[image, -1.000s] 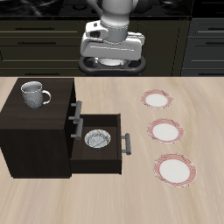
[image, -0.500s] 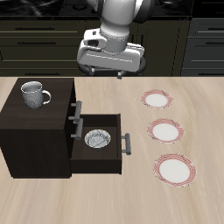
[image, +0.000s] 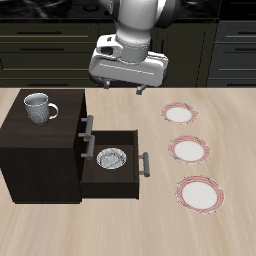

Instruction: Place the bowl on the middle plate relative to the robot

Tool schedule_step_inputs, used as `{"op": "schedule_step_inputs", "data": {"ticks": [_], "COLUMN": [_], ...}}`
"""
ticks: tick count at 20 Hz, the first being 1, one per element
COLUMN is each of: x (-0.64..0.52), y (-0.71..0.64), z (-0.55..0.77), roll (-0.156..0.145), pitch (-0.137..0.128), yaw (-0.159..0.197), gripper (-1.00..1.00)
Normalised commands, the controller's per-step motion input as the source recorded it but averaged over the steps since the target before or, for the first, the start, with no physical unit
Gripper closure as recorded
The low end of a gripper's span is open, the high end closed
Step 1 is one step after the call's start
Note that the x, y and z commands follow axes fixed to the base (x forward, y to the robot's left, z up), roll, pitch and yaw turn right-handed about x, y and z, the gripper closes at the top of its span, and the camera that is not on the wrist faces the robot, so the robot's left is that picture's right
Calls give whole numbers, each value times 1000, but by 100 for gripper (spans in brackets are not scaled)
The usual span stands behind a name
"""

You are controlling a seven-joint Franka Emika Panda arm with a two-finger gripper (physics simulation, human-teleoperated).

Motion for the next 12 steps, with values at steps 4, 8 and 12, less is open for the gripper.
{"op": "schedule_step_inputs", "data": {"ticks": [4,8,12], "x": [203,68,100], "y": [90,30,75], "z": [-10,-38,-69], "roll": [3,-20,3], "pitch": [-25,-53,-11], "yaw": [-127,-138,-102], "gripper": [-100,-100,-100]}}
